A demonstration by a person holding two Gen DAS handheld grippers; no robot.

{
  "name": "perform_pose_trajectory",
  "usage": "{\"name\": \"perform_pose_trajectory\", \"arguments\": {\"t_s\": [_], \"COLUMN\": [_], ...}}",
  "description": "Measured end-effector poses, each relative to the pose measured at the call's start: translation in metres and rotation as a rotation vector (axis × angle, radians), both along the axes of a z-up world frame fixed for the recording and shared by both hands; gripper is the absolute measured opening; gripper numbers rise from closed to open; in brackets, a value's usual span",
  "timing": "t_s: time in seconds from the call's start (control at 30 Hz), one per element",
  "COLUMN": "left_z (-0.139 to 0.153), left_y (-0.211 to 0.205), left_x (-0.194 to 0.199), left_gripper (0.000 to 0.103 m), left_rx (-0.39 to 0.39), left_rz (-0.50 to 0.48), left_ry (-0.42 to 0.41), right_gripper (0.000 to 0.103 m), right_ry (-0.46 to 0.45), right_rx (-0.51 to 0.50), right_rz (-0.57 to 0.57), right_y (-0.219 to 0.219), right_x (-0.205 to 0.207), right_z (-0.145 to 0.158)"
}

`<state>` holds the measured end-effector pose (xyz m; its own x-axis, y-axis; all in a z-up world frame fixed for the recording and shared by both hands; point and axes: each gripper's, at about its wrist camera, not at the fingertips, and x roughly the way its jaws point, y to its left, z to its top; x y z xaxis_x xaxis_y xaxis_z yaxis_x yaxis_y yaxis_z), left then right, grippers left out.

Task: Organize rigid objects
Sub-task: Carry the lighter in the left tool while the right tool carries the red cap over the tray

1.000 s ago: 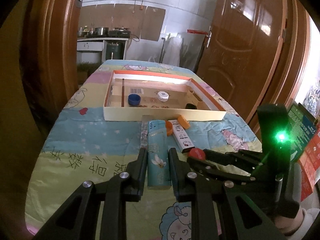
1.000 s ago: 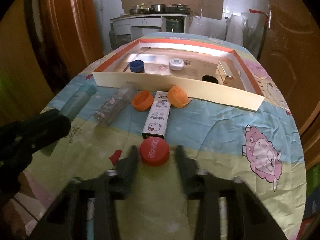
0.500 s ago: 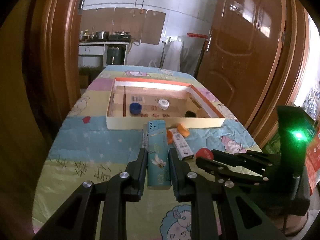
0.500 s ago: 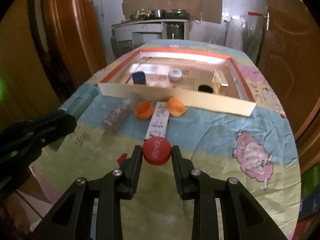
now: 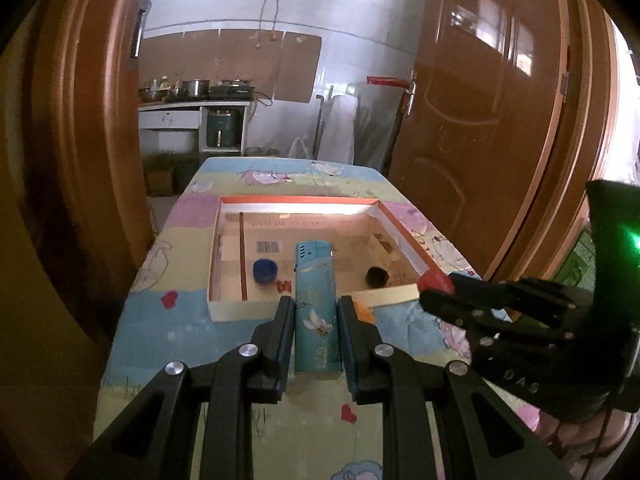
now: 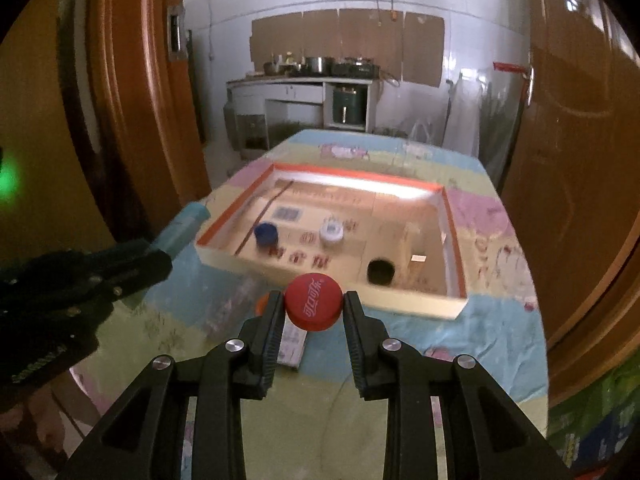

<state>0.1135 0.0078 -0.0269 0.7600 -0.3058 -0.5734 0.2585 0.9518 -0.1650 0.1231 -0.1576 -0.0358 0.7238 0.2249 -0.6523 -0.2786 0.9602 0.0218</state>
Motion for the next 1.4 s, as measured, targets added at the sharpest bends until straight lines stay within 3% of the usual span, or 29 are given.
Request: {"name": "perform_pose_trajectory", "arguments": {"t_s": [0.23,0.53,0.97,1.4], "left_z": [0.008,0.018,0.017,-0.015], "left_y": [-0.005,-0.013,-0.028,-0.034], "left_x": [0.034,0.075,0.118,0.167], "left_gripper": [0.022,0.022,0.022,0.022], "left_rx": [0.011,0.013,0.013,0.034], "left_rz": [-0.002,0.004,0.014,0.033], "left_ry": [0.016,0.038,0.074,0.157], "right_gripper": [0.030,0.030,0.031,0.031], "right_ry": [-0.037,-0.019,0.054,0.115], "right_rx": [-0.010,0.013,0.082,0.065], "right_rz": [-0.005,-0.019,-0.039,-0.048], "right_y": [-0.006,-0.017,-0.030,-0.031], "right_x": [0.021,0.056,0.109,0.162], "right_z": [0.022,0.030,0.018,-0.010]}}
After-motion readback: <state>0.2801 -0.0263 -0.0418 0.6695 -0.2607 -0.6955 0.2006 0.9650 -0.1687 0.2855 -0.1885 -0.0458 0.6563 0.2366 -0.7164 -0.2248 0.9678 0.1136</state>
